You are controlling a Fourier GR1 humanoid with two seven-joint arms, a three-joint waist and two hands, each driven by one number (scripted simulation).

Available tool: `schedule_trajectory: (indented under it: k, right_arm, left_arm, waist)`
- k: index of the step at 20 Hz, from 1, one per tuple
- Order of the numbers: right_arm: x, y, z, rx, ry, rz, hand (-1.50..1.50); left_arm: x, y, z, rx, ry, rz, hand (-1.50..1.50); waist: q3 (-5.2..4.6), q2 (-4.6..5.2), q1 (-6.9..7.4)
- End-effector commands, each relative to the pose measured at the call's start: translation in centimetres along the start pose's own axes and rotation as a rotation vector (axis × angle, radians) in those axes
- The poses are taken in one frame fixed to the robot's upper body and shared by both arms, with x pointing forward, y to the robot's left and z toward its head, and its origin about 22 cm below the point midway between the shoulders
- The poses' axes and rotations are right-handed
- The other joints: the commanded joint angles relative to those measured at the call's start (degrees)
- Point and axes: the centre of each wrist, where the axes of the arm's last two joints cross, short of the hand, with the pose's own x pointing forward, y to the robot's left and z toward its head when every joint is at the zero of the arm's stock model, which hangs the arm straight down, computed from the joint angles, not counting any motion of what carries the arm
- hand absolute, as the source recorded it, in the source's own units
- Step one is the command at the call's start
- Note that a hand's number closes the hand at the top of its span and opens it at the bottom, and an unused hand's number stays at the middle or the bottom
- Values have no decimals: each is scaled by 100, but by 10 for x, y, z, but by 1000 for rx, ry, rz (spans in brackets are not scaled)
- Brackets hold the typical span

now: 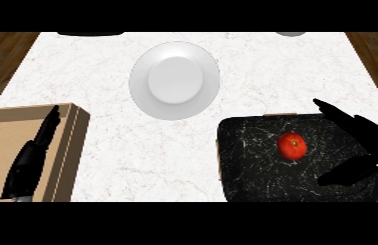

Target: Pick the tomato from the tray and place it in the plate

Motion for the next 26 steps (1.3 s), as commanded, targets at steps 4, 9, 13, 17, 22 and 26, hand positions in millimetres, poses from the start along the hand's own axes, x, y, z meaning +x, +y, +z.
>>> schedule_trajectory:
  k: [4, 9, 13, 17, 22, 26]
  right_arm:
    - [3, 11, -39, 92, 0, 12, -150]
    - [-7, 27, -37, 115, 20, 38, -150]
    - [-14, 24, -33, 116, 26, 30, -150]
    - [-20, 43, -51, 122, 35, 24, -150]
    - [-25, 40, -46, 135, 11, 41, -150]
    - [-13, 43, -53, 93, -62, -16, 150]
  left_arm:
    - [8, -15, -11, 7, -2, 0, 0]
    - [3, -2, 0, -11, -1, -7, 0]
    - [4, 19, 18, 9, -5, -10, 0]
    - [-25, 5, 14, 2, 0, -23, 0]
    - [5, 3, 2, 12, -4, -3, 0]
    - [-1, 5, 12, 3, 3, -4, 0]
  waist:
    - [0, 2, -8]
    - [0, -5, -16]
    - [1, -9, -3]
    - [-1, -4, -15]
    - [0, -7, -27]
    - [-1, -8, -23]
